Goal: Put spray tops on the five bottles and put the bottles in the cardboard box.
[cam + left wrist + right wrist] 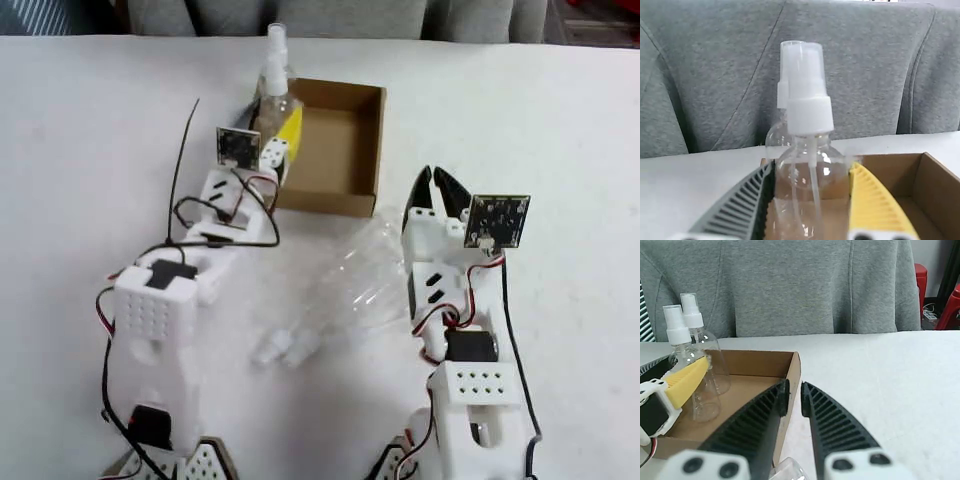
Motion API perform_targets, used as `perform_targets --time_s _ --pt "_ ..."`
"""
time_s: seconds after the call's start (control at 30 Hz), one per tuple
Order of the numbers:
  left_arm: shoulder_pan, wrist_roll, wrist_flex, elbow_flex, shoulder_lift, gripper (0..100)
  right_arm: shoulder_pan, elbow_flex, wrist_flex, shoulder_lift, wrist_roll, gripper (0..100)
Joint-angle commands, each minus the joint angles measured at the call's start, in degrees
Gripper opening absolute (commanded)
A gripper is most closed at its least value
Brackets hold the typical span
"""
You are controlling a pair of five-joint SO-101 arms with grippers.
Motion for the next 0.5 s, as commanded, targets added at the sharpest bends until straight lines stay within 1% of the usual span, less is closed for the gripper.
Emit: perform_targets --time_s 0.0,0.23,0.47 --pt "-0.66 -0.7 -2.11 -4.57 0.66 2 0.4 -1.58 -0.66 0.13 0.0 1.6" --pt "-3.21 -0.44 -2.11 -5.63 1.8 2 0.4 -0.26 -1.01 0.13 0.0 1.6" --pt "-2.86 -0.35 -2.11 -5.1 2.15 2 0.4 -0.18 -1.01 0.13 0.0 1.6"
